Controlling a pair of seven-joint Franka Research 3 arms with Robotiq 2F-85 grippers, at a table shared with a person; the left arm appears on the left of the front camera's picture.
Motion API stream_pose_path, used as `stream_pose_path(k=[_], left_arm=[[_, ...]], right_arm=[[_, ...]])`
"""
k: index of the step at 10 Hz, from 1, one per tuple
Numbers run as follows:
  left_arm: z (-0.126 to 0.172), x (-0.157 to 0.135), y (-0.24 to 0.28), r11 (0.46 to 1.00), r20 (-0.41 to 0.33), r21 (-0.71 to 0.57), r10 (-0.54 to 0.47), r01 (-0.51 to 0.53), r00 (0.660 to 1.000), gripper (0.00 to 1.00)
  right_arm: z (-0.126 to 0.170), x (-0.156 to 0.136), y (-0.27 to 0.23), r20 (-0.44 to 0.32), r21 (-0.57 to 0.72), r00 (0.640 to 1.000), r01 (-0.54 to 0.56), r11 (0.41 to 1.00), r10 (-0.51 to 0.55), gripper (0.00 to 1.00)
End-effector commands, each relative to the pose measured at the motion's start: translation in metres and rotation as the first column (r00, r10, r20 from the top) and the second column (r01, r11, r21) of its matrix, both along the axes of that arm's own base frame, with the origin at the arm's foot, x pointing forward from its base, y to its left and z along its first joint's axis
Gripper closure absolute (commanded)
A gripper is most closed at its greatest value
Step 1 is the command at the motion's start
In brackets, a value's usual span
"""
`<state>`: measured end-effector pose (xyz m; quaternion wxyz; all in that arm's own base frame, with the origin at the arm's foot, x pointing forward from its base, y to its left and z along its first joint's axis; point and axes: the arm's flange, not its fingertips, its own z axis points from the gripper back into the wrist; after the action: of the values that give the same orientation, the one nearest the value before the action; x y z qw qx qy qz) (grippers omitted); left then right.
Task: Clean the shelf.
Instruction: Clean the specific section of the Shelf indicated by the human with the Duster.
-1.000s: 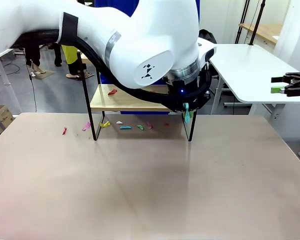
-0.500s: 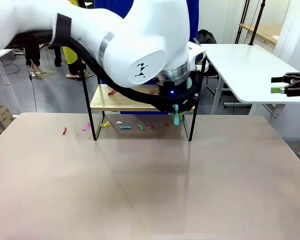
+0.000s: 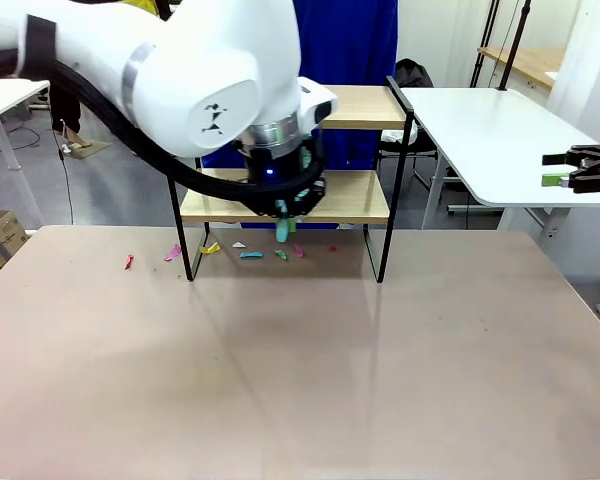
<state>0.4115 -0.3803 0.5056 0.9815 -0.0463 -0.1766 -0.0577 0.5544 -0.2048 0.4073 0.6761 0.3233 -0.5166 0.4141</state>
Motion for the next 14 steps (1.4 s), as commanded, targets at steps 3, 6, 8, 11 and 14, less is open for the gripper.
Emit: stream_pose_path(k=[3,6,8,11,14], left_arm=[[-0.001,0.002,0.064,0.987,-0.032,0.151,0.053,-0.047,0.998,0.87],[0.006,-0.009,0.1,0.926,-0.007,0.357,0.135,-0.124,0.991,0.87],[0.016,-0.021,0.112,0.875,0.067,0.447,0.176,-0.187,0.982,0.87],[0.022,-0.016,0.107,0.906,0.046,0.4,0.131,-0.138,0.99,0.87],[0.032,-0.022,0.1,0.912,0.076,0.385,0.124,-0.144,0.989,0.87]], right_arm=[[0.006,-0.001,0.003,-0.019,-0.021,1.0,0.015,1.0,-0.016,0.0],[0.006,-0.001,0.003,-0.019,-0.021,1.0,0.015,1.0,-0.016,0.0],[0.006,-0.001,0.003,-0.019,-0.021,1.0,0.015,1.0,-0.016,0.0],[0.006,-0.001,0.003,-0.019,-0.021,1.0,0.015,1.0,-0.016,0.0],[0.006,-0.001,0.003,-0.019,-0.021,1.0,0.015,1.0,-0.016,0.0]])
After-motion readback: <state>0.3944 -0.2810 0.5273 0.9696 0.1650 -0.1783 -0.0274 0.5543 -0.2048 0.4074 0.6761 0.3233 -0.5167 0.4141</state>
